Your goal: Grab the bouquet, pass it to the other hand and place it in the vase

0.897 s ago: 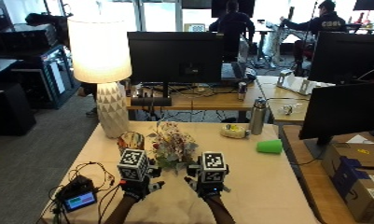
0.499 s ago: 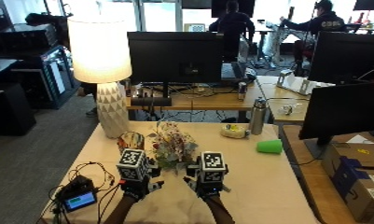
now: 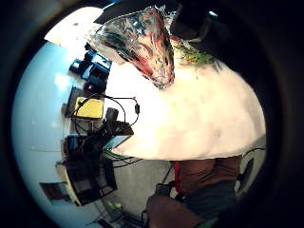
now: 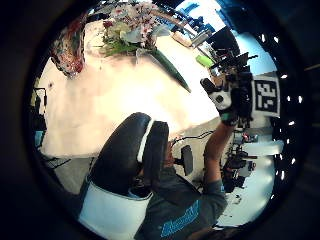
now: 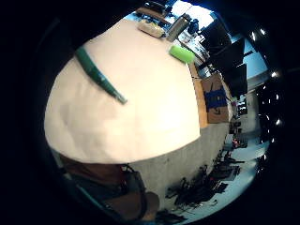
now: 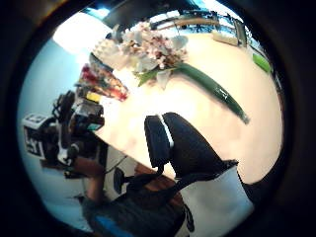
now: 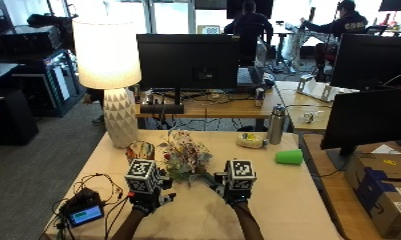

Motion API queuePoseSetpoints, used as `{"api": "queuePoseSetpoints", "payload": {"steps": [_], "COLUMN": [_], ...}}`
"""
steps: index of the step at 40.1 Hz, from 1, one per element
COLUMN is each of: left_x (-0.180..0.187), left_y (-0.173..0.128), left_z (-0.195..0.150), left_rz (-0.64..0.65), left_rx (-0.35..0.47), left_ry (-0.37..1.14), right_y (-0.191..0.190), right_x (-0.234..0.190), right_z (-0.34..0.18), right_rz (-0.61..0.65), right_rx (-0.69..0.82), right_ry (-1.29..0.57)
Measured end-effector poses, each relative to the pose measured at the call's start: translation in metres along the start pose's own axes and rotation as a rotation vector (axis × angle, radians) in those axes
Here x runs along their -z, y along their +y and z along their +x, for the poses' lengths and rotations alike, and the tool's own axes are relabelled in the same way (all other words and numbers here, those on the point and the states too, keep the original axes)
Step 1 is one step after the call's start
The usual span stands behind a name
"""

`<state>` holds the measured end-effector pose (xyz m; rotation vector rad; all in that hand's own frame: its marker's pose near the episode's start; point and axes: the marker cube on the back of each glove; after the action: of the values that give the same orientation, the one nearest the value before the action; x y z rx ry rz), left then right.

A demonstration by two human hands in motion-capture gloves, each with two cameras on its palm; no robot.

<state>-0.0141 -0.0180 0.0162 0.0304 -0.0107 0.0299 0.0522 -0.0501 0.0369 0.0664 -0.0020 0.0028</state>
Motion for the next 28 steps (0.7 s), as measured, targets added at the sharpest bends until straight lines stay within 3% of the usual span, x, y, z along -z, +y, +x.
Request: {"api": "queuePoseSetpoints", "payload": {"steps": [8, 19, 21, 25, 28], "left_x": [-0.001, 0.0, 0.001, 0.0, -0.001], "left_y": [0.0, 0.002, 0.003, 0.003, 0.002], "left_z": [-0.002, -0.003, -0.004, -0.005, -0.007], "left_rz": [-0.01, -0.016, -0.019, -0.024, -0.021], "left_rx": [0.005, 0.013, 0.017, 0.028, 0.03], "left_ry": [-0.003, 0.009, 0.01, 0.022, 0.025], "right_y": [-0.044, -0.059, -0.052, -0.022, -0.018], "right_x": [-0.068, -0.134, -0.129, -0.099, -0.1], "right_z": [0.041, 0.056, 0.046, 0.009, 0.012], "right_rz": [-0.008, -0.19, -0.225, -0.323, -0.359], "right_rx": [-0.035, -0.052, -0.018, 0.165, 0.096], "right_ry": [-0.05, -0.103, -0.162, -0.449, -0.382]}}
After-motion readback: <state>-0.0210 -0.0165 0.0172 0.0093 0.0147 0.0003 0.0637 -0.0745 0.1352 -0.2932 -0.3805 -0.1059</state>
